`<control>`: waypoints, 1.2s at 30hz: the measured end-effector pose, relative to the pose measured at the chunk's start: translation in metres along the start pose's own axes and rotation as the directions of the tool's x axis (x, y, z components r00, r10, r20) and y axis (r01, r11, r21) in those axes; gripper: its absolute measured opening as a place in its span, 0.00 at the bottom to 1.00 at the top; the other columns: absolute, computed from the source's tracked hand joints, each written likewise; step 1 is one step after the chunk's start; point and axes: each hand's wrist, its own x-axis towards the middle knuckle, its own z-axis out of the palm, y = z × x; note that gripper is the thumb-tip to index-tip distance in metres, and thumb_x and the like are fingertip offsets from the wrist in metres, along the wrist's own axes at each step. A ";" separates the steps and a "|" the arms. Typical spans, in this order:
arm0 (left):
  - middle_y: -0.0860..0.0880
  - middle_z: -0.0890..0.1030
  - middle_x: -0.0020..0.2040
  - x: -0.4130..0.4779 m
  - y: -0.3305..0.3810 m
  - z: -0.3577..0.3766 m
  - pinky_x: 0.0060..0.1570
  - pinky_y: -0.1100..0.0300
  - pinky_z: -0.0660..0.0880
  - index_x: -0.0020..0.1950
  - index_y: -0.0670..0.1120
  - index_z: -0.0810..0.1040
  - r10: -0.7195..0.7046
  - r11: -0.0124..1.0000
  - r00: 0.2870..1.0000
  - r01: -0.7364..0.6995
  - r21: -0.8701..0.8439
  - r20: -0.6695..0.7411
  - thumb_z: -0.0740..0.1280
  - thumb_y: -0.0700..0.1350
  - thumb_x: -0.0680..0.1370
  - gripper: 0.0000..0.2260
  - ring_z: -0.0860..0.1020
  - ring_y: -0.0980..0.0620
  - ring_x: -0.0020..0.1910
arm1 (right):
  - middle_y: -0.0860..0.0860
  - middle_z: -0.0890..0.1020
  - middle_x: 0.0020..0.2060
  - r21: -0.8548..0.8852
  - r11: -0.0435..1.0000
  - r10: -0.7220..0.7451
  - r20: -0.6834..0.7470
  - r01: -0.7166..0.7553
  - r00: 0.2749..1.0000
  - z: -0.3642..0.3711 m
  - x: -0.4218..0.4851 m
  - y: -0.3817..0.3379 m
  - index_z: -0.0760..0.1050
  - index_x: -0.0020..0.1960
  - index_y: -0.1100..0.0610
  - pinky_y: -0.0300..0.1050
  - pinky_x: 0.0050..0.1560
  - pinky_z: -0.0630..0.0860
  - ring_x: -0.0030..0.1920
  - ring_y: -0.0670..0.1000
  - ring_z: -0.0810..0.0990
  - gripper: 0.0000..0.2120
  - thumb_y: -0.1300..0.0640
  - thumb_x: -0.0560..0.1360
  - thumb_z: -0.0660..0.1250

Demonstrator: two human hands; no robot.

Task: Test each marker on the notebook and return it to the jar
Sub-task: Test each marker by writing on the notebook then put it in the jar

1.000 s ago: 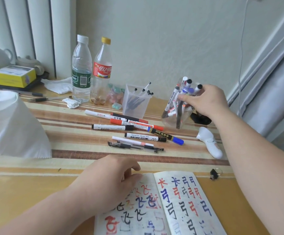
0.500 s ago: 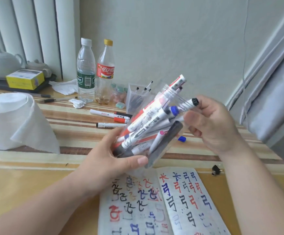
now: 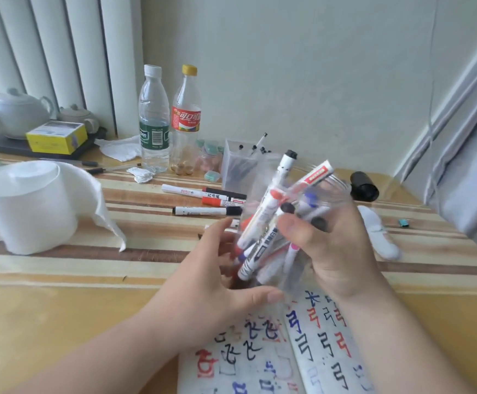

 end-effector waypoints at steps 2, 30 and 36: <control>0.69 0.76 0.64 0.001 -0.001 0.000 0.56 0.71 0.77 0.75 0.66 0.62 0.032 0.999 0.999 -0.032 0.014 -0.010 0.79 0.73 0.59 0.48 0.79 0.68 0.60 | 0.70 0.81 0.55 -0.040 0.999 0.035 -0.033 -0.036 0.999 -0.001 0.000 0.000 0.67 0.66 0.73 0.62 0.54 0.81 0.55 0.68 0.83 0.33 0.64 0.67 0.78; 0.61 0.78 0.69 0.004 0.008 -0.006 0.69 0.50 0.73 0.80 0.59 0.60 0.128 0.990 0.992 -0.128 0.051 0.009 0.82 0.55 0.69 0.46 0.76 0.59 0.69 | 0.55 0.83 0.59 0.083 0.983 0.173 -0.077 -0.166 0.982 0.013 -0.014 0.023 0.69 0.70 0.58 0.56 0.53 0.83 0.57 0.59 0.85 0.36 0.63 0.66 0.81; 0.53 0.76 0.72 0.007 0.005 -0.013 0.71 0.49 0.72 0.81 0.54 0.61 0.135 0.990 0.976 -0.127 -0.053 0.172 0.79 0.41 0.74 0.41 0.75 0.49 0.72 | 0.68 0.79 0.61 0.194 0.962 0.172 0.112 -0.191 0.979 -0.005 -0.008 0.016 0.67 0.73 0.62 0.66 0.58 0.78 0.61 0.70 0.80 0.41 0.50 0.68 0.82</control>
